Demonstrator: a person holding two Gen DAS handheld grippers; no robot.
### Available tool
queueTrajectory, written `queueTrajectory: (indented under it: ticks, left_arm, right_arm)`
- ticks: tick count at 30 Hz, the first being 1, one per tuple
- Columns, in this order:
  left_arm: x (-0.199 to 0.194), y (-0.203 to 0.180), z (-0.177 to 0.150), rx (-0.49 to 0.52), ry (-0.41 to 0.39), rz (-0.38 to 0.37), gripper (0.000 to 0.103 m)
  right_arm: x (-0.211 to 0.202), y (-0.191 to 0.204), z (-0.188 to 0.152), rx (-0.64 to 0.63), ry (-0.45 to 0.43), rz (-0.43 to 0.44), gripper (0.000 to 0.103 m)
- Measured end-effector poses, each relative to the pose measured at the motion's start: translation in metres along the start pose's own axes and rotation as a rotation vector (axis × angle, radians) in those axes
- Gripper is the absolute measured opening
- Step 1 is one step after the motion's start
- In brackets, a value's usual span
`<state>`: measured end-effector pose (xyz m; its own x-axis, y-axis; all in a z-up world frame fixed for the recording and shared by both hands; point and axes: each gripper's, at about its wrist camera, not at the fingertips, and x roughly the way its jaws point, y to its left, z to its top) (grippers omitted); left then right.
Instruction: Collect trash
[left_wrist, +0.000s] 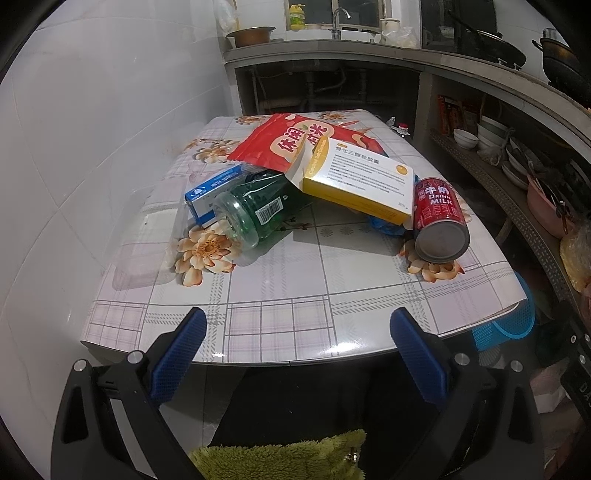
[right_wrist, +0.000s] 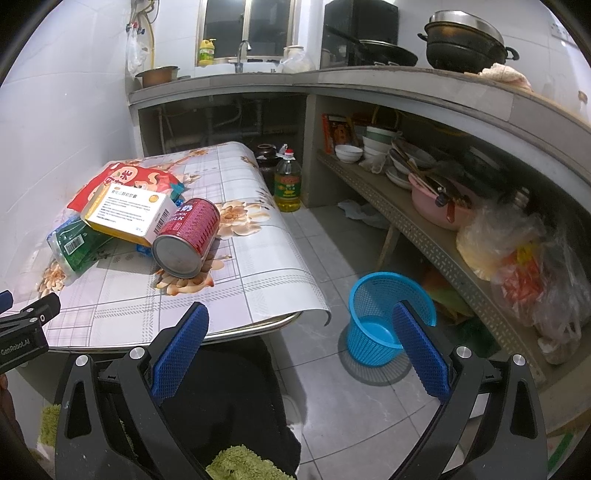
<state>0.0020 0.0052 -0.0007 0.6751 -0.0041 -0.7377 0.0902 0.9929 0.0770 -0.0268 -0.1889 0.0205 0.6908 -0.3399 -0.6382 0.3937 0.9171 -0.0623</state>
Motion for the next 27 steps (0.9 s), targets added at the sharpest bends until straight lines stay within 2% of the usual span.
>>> queueTrajectory:
  ticks: [27]
  left_arm:
    - [0.0035, 0.0017, 0.001, -0.003, 0.006, 0.011, 0.097]
  right_arm:
    - [-0.0004, 0.0003, -0.0014, 0.005, 0.003, 0.006, 0.095]
